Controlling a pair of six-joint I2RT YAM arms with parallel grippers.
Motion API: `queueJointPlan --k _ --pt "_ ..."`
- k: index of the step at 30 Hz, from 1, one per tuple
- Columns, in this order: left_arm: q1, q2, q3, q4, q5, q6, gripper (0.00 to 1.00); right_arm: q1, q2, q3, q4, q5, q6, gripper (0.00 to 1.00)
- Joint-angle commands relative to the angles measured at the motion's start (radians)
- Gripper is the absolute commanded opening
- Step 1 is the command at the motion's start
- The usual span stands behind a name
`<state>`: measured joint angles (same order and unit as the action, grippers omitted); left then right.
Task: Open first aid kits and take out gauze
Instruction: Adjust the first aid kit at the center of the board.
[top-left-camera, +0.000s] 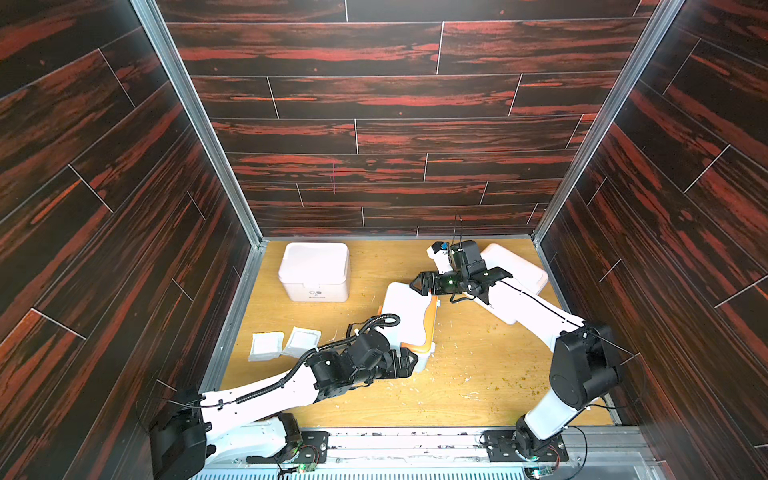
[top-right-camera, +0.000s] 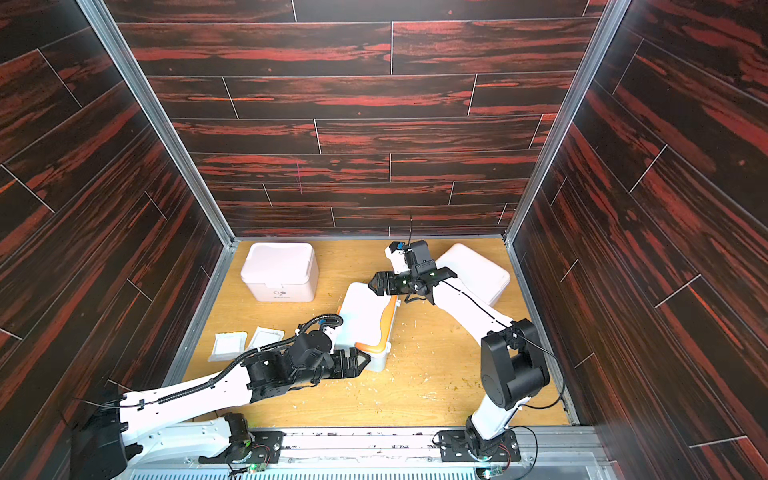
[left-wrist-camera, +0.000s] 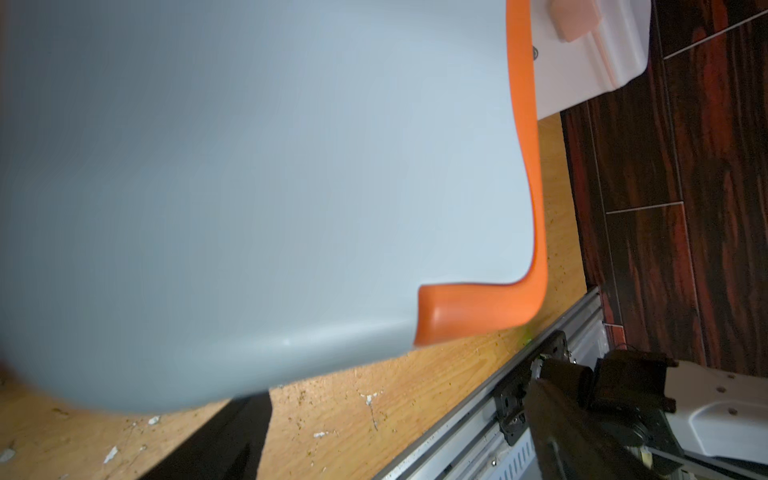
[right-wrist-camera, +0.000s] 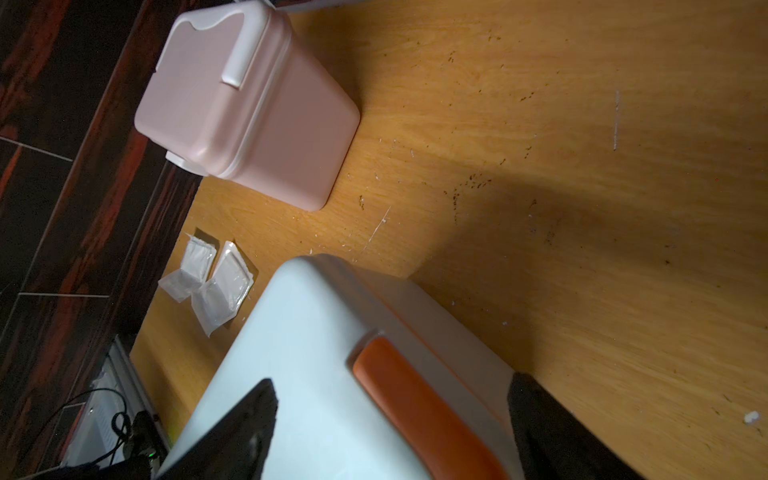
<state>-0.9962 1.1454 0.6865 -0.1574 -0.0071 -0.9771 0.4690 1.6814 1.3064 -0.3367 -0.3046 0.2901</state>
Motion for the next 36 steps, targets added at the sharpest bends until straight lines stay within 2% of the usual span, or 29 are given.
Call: queueJointPlan --k 1,9,18,22,27,33,36 --pt "0.032 -0.011 0.0 0.061 -0.063 -0.017 1.0 0.005 0.001 -0.029 -0.015 -0.105 -0.001 0.88" --pt "0.143 -0.055 -0.049 0.073 -0.041 -0.003 1.0 0.004 -0.165 -0.223 0.014 -0.164 0.049 0.87" --pt "0.305 -0.012 -0.005 0.069 0.033 0.074 1.0 0.013 -0.362 -0.421 0.05 -0.282 0.131 0.87" --pt "0.363 -0.009 0.016 0.024 0.045 0.103 1.0 0.012 -0.412 -0.441 0.027 -0.209 0.137 0.87" --pt "0.372 -0.112 0.022 -0.123 0.056 0.113 1.0 -0.009 -0.432 -0.418 0.037 -0.1 0.149 0.9" --pt "0.361 -0.345 -0.069 -0.212 0.104 0.042 1.0 -0.063 -0.354 -0.346 0.114 -0.09 0.17 0.91" --pt "0.32 -0.418 -0.093 -0.243 0.123 0.012 1.0 -0.085 -0.29 -0.294 0.139 -0.107 0.179 0.91"
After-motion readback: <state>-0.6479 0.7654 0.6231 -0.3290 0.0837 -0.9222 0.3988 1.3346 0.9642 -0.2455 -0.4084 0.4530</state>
